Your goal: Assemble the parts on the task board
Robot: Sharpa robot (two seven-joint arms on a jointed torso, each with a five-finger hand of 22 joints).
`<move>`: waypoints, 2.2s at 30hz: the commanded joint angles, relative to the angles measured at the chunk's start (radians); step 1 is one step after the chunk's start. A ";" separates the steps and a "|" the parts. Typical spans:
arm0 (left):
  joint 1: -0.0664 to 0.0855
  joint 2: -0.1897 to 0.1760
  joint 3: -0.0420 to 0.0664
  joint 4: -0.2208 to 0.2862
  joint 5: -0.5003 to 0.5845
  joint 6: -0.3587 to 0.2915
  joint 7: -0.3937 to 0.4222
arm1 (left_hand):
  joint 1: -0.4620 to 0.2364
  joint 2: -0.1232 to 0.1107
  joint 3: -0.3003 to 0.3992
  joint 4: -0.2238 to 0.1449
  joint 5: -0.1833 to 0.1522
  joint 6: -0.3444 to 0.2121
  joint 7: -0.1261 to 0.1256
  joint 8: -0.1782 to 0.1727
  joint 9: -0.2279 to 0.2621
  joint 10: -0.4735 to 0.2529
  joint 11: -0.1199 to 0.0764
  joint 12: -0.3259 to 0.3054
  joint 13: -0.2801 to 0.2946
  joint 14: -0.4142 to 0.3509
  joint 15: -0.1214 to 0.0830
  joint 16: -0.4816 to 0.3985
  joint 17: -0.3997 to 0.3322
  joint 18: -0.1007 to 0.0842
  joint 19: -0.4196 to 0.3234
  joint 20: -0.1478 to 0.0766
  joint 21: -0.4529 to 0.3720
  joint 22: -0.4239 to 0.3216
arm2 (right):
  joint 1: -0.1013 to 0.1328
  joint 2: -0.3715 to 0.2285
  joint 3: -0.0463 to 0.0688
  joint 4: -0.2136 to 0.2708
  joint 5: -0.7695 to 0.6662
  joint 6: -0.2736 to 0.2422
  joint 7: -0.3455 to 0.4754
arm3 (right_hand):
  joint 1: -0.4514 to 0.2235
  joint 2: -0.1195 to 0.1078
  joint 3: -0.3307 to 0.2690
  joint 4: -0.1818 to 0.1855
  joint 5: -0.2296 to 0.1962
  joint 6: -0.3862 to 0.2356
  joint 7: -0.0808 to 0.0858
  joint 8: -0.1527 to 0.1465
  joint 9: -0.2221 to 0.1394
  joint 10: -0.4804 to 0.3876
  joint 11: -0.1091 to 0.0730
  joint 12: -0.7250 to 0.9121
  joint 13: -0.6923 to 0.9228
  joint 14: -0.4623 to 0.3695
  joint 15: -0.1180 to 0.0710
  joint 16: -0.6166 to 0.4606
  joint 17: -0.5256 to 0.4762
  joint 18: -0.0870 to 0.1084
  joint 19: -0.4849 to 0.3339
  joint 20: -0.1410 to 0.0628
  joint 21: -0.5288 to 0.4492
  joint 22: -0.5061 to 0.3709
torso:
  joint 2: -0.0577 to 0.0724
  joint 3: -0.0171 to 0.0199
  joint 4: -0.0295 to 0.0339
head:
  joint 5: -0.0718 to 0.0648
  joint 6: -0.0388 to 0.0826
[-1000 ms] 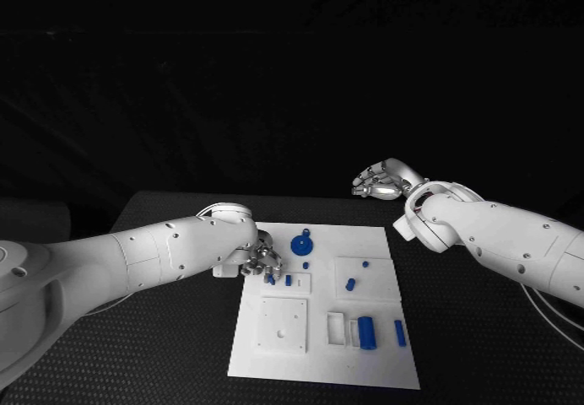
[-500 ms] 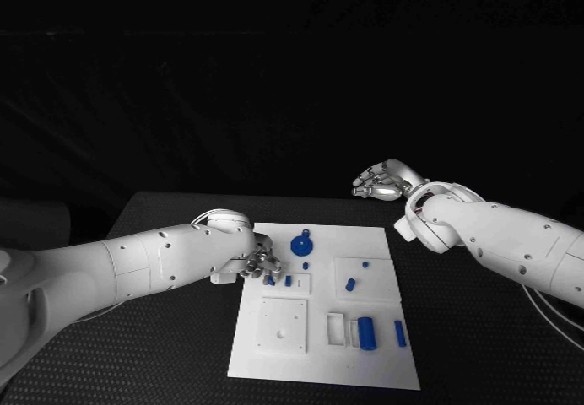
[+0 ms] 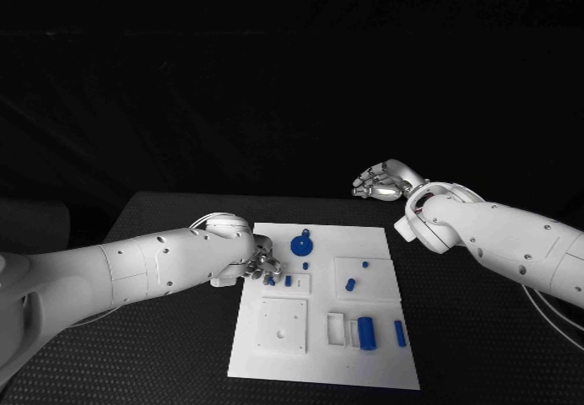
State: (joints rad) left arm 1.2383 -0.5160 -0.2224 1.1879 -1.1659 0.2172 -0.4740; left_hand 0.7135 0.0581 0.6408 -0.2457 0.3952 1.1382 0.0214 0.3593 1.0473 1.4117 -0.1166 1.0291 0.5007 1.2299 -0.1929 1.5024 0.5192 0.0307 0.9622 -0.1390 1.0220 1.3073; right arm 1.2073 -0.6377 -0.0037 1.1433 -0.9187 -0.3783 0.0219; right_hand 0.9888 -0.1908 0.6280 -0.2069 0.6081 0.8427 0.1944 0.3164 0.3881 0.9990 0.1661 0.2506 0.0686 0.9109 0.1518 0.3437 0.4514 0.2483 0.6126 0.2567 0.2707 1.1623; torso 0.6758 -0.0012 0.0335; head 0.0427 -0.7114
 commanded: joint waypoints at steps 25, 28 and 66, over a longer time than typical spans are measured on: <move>-0.009 -0.004 -0.006 -0.018 0.009 -0.002 -0.022 | -0.018 -0.128 -0.037 0.118 -0.199 0.092 -0.037 -0.042 0.015 -0.013 -0.004 -0.028 -0.006 -0.006 -0.011 -0.027 -0.010 0.015 0.004 -0.132 -0.024 0.013 | -0.001 -0.002 0.000 0.001 -0.002 0.010 0.004 | -0.002 -0.002 0.006 0.003 0.005 -0.010 0.002 0.004 -0.002 0.003 0.002 -0.006 0.000 -0.007 -0.002 -0.007 -0.002 0.008 -0.003 0.003 -0.005 0.002 | 0.001 0.0003 -0.0009 | -0.001 -0.001; -0.009 -0.005 -0.006 -0.018 0.009 0.000 -0.023 | -0.018 -0.129 -0.037 0.119 -0.200 0.093 -0.037 -0.042 0.015 -0.013 -0.004 -0.028 -0.005 -0.006 -0.011 -0.027 -0.010 0.015 0.004 -0.132 -0.024 0.013 | -0.001 -0.002 0.000 0.001 -0.002 0.010 0.004 | -0.002 -0.002 0.006 0.003 0.005 -0.010 0.002 0.004 -0.002 0.002 0.002 -0.006 0.000 -0.007 -0.002 -0.007 -0.002 0.008 -0.003 0.003 -0.005 0.003 | 0.000 0.0005 -0.0010 | 0.000 0.000; -0.011 -0.045 0.019 -0.009 0.098 -0.133 0.022 | -0.026 -0.206 -0.029 0.192 -0.337 0.099 -0.038 -0.058 0.032 -0.011 -0.006 -0.034 -0.002 -0.004 -0.016 -0.031 -0.009 0.018 0.009 -0.134 -0.031 0.015 | -0.003 -0.005 0.000 0.002 -0.002 0.009 0.005 | -0.002 -0.002 0.007 0.003 0.008 -0.012 0.003 0.004 -0.003 0.002 0.003 -0.007 0.000 -0.008 -0.001 -0.008 -0.002 0.008 -0.004 0.003 -0.006 0.004 | 0.001 -0.0001 -0.0011 | -0.005 0.002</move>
State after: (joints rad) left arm 1.2271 -0.5615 -0.2068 1.1780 -1.1044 0.1243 -0.4730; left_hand 0.6879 -0.1390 0.6113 -0.0587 0.0627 1.2307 -0.0150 0.3051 1.0784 1.3919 -0.1215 0.9998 0.4976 1.2255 -0.2037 1.4753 0.5099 0.0307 0.9653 -0.1431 0.9943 1.3073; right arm 1.2047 -0.6427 -0.0037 1.1436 -0.9187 -0.3782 0.0215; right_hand 0.9888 -0.1908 0.6308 -0.2041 0.6120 0.8401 0.1969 0.3164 0.3865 0.9990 0.1661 0.2466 0.0686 0.9111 0.1515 0.3399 0.4504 0.2482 0.6127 0.2567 0.2707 1.1657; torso 0.6764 -0.0014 0.0327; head 0.0377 -0.7095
